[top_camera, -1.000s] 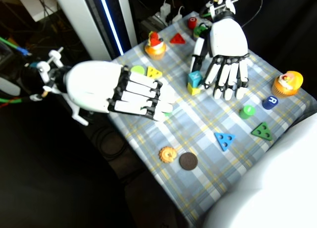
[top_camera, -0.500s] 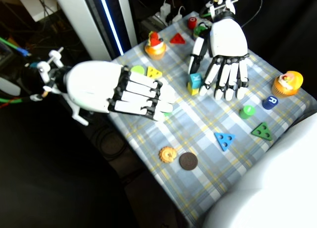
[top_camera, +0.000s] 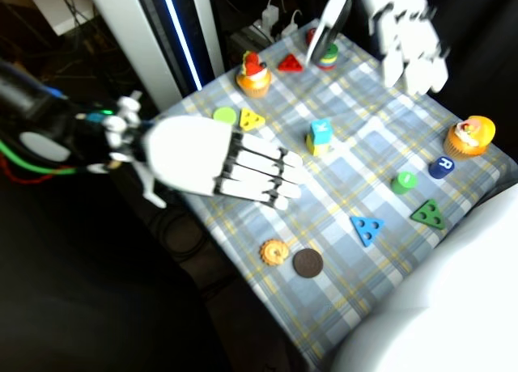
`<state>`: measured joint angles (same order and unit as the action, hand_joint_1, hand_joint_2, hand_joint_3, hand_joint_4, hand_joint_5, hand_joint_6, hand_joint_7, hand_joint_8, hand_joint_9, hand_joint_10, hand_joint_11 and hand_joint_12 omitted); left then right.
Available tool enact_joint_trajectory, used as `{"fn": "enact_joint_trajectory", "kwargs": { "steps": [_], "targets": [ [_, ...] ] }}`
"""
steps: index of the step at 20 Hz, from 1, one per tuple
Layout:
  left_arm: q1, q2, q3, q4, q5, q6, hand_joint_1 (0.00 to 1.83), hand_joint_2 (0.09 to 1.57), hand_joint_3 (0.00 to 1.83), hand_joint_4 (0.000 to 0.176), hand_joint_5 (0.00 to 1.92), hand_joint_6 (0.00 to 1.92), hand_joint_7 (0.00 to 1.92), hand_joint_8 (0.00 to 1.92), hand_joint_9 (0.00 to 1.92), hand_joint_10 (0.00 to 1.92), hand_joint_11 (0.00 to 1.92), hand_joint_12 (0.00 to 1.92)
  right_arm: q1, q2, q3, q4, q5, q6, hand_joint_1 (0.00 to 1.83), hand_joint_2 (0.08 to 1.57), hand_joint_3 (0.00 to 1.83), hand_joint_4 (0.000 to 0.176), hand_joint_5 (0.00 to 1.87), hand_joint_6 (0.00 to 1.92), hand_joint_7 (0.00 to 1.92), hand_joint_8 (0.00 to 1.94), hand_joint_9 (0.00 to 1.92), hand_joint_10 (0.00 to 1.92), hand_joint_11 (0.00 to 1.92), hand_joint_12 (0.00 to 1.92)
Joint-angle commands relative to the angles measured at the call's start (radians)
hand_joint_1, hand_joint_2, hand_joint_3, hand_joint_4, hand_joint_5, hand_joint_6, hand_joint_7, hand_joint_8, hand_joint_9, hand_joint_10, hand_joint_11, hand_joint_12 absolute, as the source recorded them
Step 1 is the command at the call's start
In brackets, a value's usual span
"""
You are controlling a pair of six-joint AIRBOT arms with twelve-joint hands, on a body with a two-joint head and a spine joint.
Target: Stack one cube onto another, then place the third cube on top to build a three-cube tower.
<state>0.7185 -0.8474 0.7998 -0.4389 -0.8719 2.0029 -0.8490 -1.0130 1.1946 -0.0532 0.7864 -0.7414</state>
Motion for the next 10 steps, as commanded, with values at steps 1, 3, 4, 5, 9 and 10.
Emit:
{"fn": "enact_joint_trajectory", "kwargs": {
  "steps": [1, 3, 4, 5, 9, 10],
  "targets": [
    [0.002, 0.01, -0.003, 0.045, -0.18, -0.058, 0.65, 0.82, 0.0, 0.176, 0.04, 0.01, 0.06, 0.01, 0.06, 0.01, 0.09, 0.04, 0.02, -0.002, 0.008, 0.018, 0.081, -0.009, 0.77, 0.94, 0.0, 0.014, 0.57, 0.01, 0.36, 0.0, 0.32, 0.0, 0.0, 0.9],
    [0.034, 0.026, -0.006, 0.06, -0.24, -0.176, 0.68, 0.78, 0.0, 0.176, 0.06, 0.01, 0.1, 0.01, 0.07, 0.01, 0.04, 0.03, 0.029, -0.016, 0.014, 0.028, 0.044, -0.038, 0.82, 0.91, 0.0, 0.0, 0.65, 0.01, 0.37, 0.0, 0.33, 0.0, 0.0, 0.92],
    [0.048, 0.034, -0.009, 0.061, -0.272, -0.217, 0.65, 0.78, 0.0, 0.176, 0.06, 0.0, 0.1, 0.0, 0.07, 0.0, 0.06, 0.03, 0.038, -0.03, 0.022, 0.031, 0.019, -0.055, 0.85, 0.9, 0.0, 0.0, 0.68, 0.01, 0.37, 0.0, 0.32, 0.0, 0.0, 0.88],
    [0.052, 0.036, -0.012, 0.061, -0.281, -0.221, 0.64, 0.79, 0.0, 0.176, 0.05, 0.0, 0.11, 0.0, 0.07, 0.0, 0.08, 0.05, 0.044, -0.037, 0.026, 0.031, 0.002, -0.064, 0.87, 0.9, 0.0, 0.0, 0.71, 0.01, 0.37, 0.0, 0.32, 0.0, 0.0, 0.85],
    [0.062, 0.04, -0.023, 0.057, -0.301, -0.223, 0.67, 0.78, 0.0, 0.176, 0.06, 0.01, 0.09, 0.01, 0.07, 0.01, 0.07, 0.05, 0.078, -0.084, 0.056, 0.03, -0.077, -0.107, 0.86, 0.9, 0.0, 0.0, 0.76, 0.01, 0.37, 0.0, 0.33, 0.0, 0.0, 0.82],
    [0.063, 0.039, -0.023, 0.055, -0.301, -0.223, 0.69, 0.78, 0.0, 0.176, 0.08, 0.01, 0.11, 0.02, 0.09, 0.02, 0.09, 0.05, 0.081, -0.091, 0.062, 0.03, -0.089, -0.113, 0.89, 0.89, 0.0, 0.0, 0.81, 0.01, 0.4, 0.01, 0.34, 0.01, 0.0, 0.83]
  ]
}}
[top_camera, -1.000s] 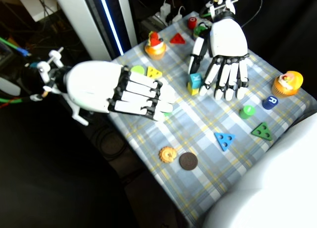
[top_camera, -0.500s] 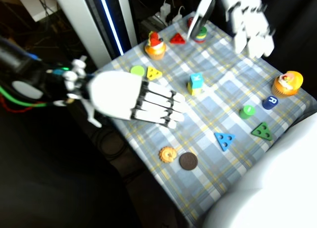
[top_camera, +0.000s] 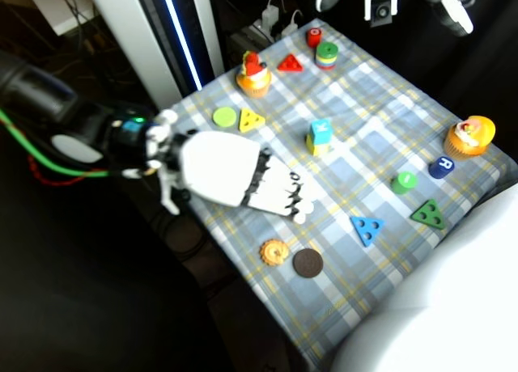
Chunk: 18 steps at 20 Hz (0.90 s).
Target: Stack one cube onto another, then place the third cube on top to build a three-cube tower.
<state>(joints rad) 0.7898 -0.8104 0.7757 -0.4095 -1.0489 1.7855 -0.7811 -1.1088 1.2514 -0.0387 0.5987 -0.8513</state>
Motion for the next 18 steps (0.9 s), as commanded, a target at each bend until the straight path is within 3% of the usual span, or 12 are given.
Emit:
{"fn": "enact_joint_trajectory", "kwargs": {
  "steps": [1, 3, 5, 7, 8, 12, 13, 16, 18],
  "targets": [
    [-0.007, 0.002, 0.0, 0.026, -0.124, -0.008, 0.7, 0.78, 0.0, 0.176, 0.08, 0.0, 0.12, 0.01, 0.1, 0.01, 0.1, 0.06, 0.014, 0.0, 0.009, 0.016, 0.09, -0.005, 0.89, 0.91, 0.0, 0.012, 0.83, 0.01, 0.4, 0.0, 0.34, 0.0, 0.0, 0.77],
    [-0.003, 0.002, -0.001, 0.025, -0.126, -0.013, 0.69, 0.77, 0.0, 0.176, 0.09, 0.0, 0.13, 0.01, 0.11, 0.01, 0.1, 0.07, 0.014, -0.003, 0.017, 0.018, 0.079, -0.006, 0.92, 0.9, 0.0, 0.0, 0.9, 0.03, 0.44, 0.01, 0.36, 0.01, 0.0, 0.84],
    [0.004, 0.002, -0.001, 0.022, -0.132, -0.027, 0.69, 0.77, 0.0, 0.176, 0.09, 0.0, 0.14, 0.01, 0.11, 0.01, 0.1, 0.07, 0.014, -0.004, 0.021, 0.023, 0.074, -0.006, 0.93, 0.9, 0.0, 0.0, 0.92, 0.02, 0.44, 0.01, 0.36, 0.01, 0.0, 0.82],
    [0.014, 0.004, -0.001, 0.017, -0.144, -0.045, 0.69, 0.79, 0.0, 0.176, 0.09, 0.0, 0.14, 0.0, 0.12, 0.01, 0.1, 0.08, 0.014, -0.006, 0.026, 0.028, 0.071, -0.006, 0.99, 0.92, 0.0, 0.0, 0.95, 0.01, 0.47, 0.0, 0.36, 0.0, 0.0, 0.67],
    [0.018, 0.005, -0.001, 0.016, -0.148, -0.052, 0.69, 0.79, 0.01, 0.169, 0.09, 0.0, 0.14, 0.0, 0.12, 0.0, 0.09, 0.07, 0.014, -0.007, 0.028, 0.03, 0.07, -0.006, 1.02, 0.91, 0.0, 0.0, 0.98, 0.02, 0.49, 0.01, 0.36, 0.0, 0.0, 0.69],
    [0.023, 0.005, -0.001, 0.014, -0.151, -0.061, 0.68, 0.79, 0.0, 0.175, 0.1, 0.0, 0.15, 0.0, 0.11, 0.0, 0.08, 0.07, 0.014, -0.013, 0.031, 0.032, 0.069, -0.006, 1.06, 0.92, 0.0, 0.0, 1.05, 0.02, 0.56, 0.01, 0.41, 0.01, 0.0, 0.82],
    [0.026, 0.005, -0.001, 0.011, -0.152, -0.063, 0.68, 0.79, 0.0, 0.176, 0.12, 0.01, 0.15, 0.0, 0.12, 0.0, 0.09, 0.08, 0.014, -0.014, 0.031, 0.032, 0.069, -0.006, 1.15, 1.01, 0.0, 0.0, 1.21, 0.56, 0.72, 0.02, 0.55, 0.02, 0.0, 1.09],
    [0.04, 0.006, -0.001, -0.003, -0.164, -0.068, 0.68, 0.79, 0.0, 0.176, 0.11, 0.0, 0.14, 0.0, 0.11, 0.0, 0.08, 0.08, 0.022, -0.013, 0.028, 0.028, 0.077, -0.005, 1.19, 1.03, 0.0, 0.0, 1.16, 0.7, 0.84, 0.03, 0.69, 0.05, 0.09, 1.2],
    [0.056, 0.024, -0.008, -0.007, -0.175, -0.075, 0.71, 0.8, 0.01, 0.162, 0.12, 0.01, 0.12, 0.0, 0.09, 0.0, 0.05, 0.07, 0.065, -0.001, 0.024, -0.043, 0.107, 0.056, 1.19, 1.03, 0.0, 0.0, 1.16, 0.7, 0.88, 0.03, 0.75, 0.06, 0.13, 1.24]
  ]
}}
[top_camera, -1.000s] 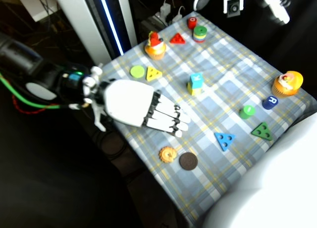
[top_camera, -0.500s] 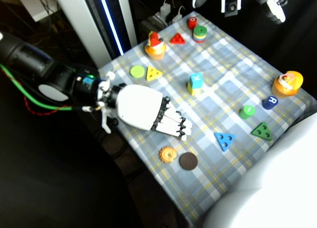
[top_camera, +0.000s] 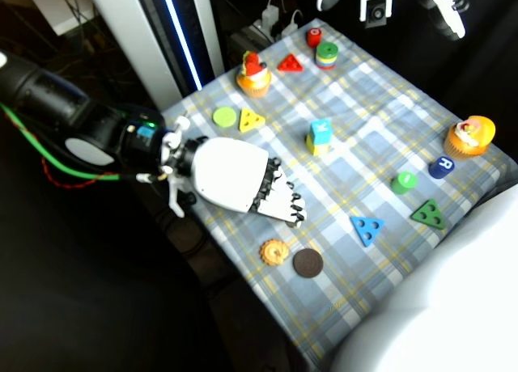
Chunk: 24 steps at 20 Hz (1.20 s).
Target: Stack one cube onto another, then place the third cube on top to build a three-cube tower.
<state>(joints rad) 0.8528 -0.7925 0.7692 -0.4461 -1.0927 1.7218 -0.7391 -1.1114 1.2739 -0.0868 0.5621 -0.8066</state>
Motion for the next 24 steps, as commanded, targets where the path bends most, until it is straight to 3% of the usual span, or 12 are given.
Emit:
{"fn": "enact_joint_trajectory", "kwargs": {
  "steps": [1, 2, 3, 4, 5, 6, 8, 10, 12, 16, 19, 24],
  "targets": [
    [-0.002, 0.013, -0.004, 0.029, -0.133, -0.011, 0.72, 0.8, 0.01, 0.164, 0.13, 0.01, 0.12, 0.0, 0.08, 0.0, 0.03, 0.07, 0.036, 0.004, 0.004, -0.03, 0.154, 0.05, 1.19, 1.03, 0.0, 0.0, 1.15, 0.7, 0.89, 0.02, 0.74, 0.05, 0.09, 1.24],
    [0.006, 0.026, -0.008, 0.03, -0.133, -0.012, 0.72, 0.82, 0.01, 0.135, 0.14, 0.01, 0.12, 0.0, 0.08, 0.0, 0.05, 0.08, 0.063, 0.006, 0.009, -0.092, 0.171, 0.11, 1.2, 1.02, 0.0, 0.0, 1.18, 0.65, 0.89, 0.02, 0.7, 0.03, 0.02, 1.24],
    [0.012, 0.034, -0.01, 0.031, -0.133, -0.012, 0.71, 0.82, 0.01, 0.127, 0.15, 0.01, 0.11, 0.0, 0.07, 0.0, 0.04, 0.08, 0.091, 0.004, 0.014, -0.143, 0.179, 0.151, 1.19, 1.02, 0.0, 0.0, 1.19, 0.64, 0.89, 0.01, 0.69, 0.02, 0.0, 1.26],
    [0.015, 0.038, -0.01, 0.031, -0.133, -0.012, 0.72, 0.82, 0.01, 0.127, 0.15, 0.01, 0.11, 0.0, 0.07, 0.0, 0.04, 0.08, 0.125, -0.003, 0.018, -0.194, 0.18, 0.177, 1.19, 1.02, 0.0, 0.0, 1.2, 0.64, 0.89, 0.01, 0.68, 0.01, 0.0, 1.27],
    [0.017, 0.04, -0.01, 0.031, -0.133, -0.011, 0.74, 0.81, 0.0, 0.166, 0.09, 0.0, 0.11, 0.0, 0.08, 0.0, 0.05, 0.09, 0.153, -0.011, 0.023, -0.241, 0.18, 0.201, 1.19, 1.02, 0.0, 0.0, 1.19, 0.65, 0.88, 0.01, 0.68, 0.01, 0.0, 1.26],
    [0.022, 0.043, -0.01, 0.028, -0.132, -0.011, 0.75, 0.8, 0.0, 0.174, 0.07, 0.0, 0.12, 0.01, 0.09, 0.01, 0.08, 0.1, 0.201, -0.033, 0.039, -0.327, 0.18, 0.264, 1.19, 1.03, 0.0, 0.0, 1.17, 0.67, 0.85, 0.0, 0.65, 0.0, 0.0, 1.19],
    [0.027, 0.049, -0.01, 0.023, -0.127, -0.011, 0.73, 0.8, 0.0, 0.176, 0.08, 0.0, 0.14, 0.0, 0.13, 0.0, 0.01, 0.39, 0.247, -0.052, 0.059, -0.406, 0.18, 0.327, 1.19, 1.03, 0.0, 0.0, 1.17, 0.67, 0.84, 0.0, 0.63, 0.01, 0.0, 1.09],
    [0.028, 0.049, -0.007, 0.023, -0.123, -0.011, 0.74, 0.79, 0.0, 0.176, 0.08, 0.0, 0.15, 0.0, 0.13, 0.0, 0.0, 0.47, 0.262, -0.078, 0.078, -0.451, 0.18, 0.369, 1.21, 1.0, 0.0, 0.0, 1.25, 0.52, 0.87, 0.0, 0.66, 0.01, 0.0, 1.23],
    [0.027, 0.049, -0.006, 0.024, -0.121, -0.011, 0.73, 0.79, 0.0, 0.176, 0.09, 0.0, 0.16, 0.0, 0.14, 0.0, 0.0, 0.51, 0.262, -0.095, 0.094, -0.482, 0.176, 0.397, 1.21, 0.99, 0.0, 0.0, 1.28, 0.46, 0.84, 0.0, 0.61, 0.01, 0.0, 1.08],
    [0.027, 0.049, -0.006, 0.024, -0.122, -0.011, 0.71, 0.79, 0.0, 0.17, 0.09, 0.0, 0.16, 0.0, 0.14, 0.0, 0.0, 0.48, 0.262, -0.111, 0.098, -0.509, 0.145, 0.4, 1.21, 0.99, 0.0, 0.0, 1.28, 0.46, 0.85, 0.0, 0.64, 0.0, 0.02, 1.05],
    [0.027, 0.049, -0.006, 0.021, -0.121, -0.011, 0.71, 0.78, 0.0, 0.176, 0.08, 0.0, 0.16, 0.0, 0.14, 0.0, 0.0, 0.48, 0.262, -0.124, 0.099, -0.519, 0.136, 0.401, 1.21, 1.0, 0.0, 0.0, 1.26, 0.5, 0.86, 0.0, 0.64, 0.0, 0.02, 0.95],
    [0.012, 0.042, 0.003, 0.022, -0.109, -0.011, 0.71, 0.79, 0.0, 0.175, 0.08, 0.0, 0.13, 0.0, 0.11, 0.0, 0.0, 0.44, 0.257, -0.134, 0.101, -0.524, 0.128, 0.401, 1.21, 0.99, 0.0, 0.0, 1.28, 0.47, 0.84, 0.0, 0.64, 0.01, 0.07, 0.95]
  ]
}}
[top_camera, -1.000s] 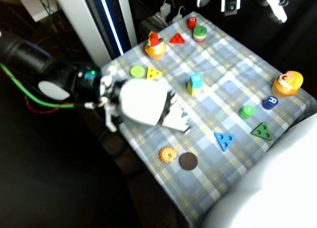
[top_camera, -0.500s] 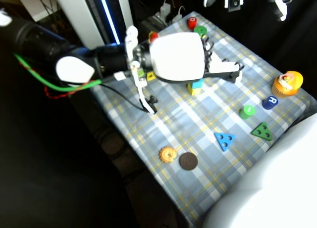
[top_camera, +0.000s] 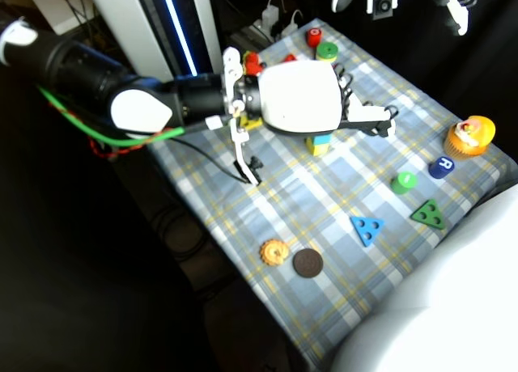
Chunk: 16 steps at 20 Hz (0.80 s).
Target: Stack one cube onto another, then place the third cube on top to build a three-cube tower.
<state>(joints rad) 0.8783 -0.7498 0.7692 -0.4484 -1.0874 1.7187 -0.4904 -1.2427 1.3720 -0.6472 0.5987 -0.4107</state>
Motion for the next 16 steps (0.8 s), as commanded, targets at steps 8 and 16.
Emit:
{"fn": "enact_joint_trajectory", "kwargs": {
  "steps": [8, 16],
  "targets": [
    [-0.015, -0.001, 0.003, 0.025, -0.115, -0.008, 0.72, 0.78, 0.0, 0.176, 0.05, 0.0, 0.13, 0.0, 0.11, 0.0, 0.0, 0.49, -0.013, -0.011, 0.004, 0.036, 0.082, 0.014, 1.21, 1.0, 0.0, 0.0, 1.25, 0.52, 0.85, 0.0, 0.63, 0.01, 0.07, 0.87],
    [-0.02, -0.006, 0.008, 0.024, -0.11, -0.008, 0.72, 0.79, 0.0, 0.174, 0.15, 0.01, 0.13, 0.0, 0.1, 0.01, 0.0, 0.31, -0.015, -0.011, 0.005, 0.036, 0.082, 0.022, 1.2, 1.01, 0.0, 0.0, 1.21, 0.58, 0.85, 0.01, 0.69, 0.01, 0.14, 0.95]
  ]
}}
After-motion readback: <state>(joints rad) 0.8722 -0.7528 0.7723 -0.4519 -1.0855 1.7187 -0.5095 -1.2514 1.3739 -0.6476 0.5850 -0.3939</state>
